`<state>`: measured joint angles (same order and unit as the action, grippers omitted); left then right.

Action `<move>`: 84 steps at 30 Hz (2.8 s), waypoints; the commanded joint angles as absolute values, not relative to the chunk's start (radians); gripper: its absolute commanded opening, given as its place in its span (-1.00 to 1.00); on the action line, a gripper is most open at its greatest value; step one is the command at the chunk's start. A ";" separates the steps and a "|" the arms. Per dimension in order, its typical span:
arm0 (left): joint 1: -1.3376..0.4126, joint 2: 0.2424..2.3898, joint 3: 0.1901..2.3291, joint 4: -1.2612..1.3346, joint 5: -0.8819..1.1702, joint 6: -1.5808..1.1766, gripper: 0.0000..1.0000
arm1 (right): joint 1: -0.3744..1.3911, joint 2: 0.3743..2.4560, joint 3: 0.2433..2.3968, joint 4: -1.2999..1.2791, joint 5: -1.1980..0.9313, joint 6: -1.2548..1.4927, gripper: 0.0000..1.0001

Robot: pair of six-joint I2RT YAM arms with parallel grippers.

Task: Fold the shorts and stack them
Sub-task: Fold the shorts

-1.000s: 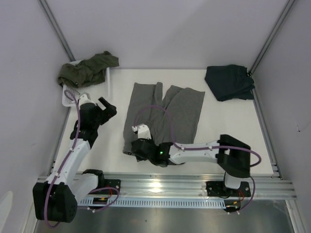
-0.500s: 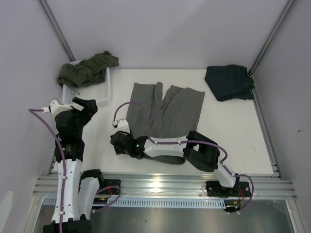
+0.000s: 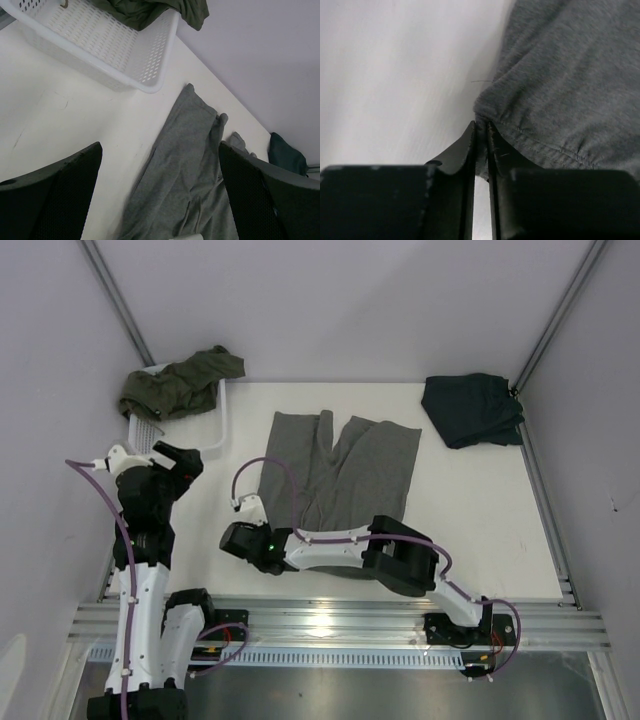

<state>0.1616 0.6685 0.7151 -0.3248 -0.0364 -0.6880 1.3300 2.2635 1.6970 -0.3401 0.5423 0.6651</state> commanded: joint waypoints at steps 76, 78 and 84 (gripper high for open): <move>-0.028 1.359 0.896 -0.225 -0.114 -0.566 -1.00 | 1.795 1.517 0.971 -0.390 0.459 0.670 -1.00; -0.014 1.365 0.923 -0.245 -0.115 -0.561 -1.00 | 1.792 1.532 0.976 -0.374 0.443 0.670 -1.00; 0.109 1.387 0.980 -0.287 -0.057 -0.572 -1.00 | 1.770 1.539 1.070 -0.310 0.332 0.661 -1.00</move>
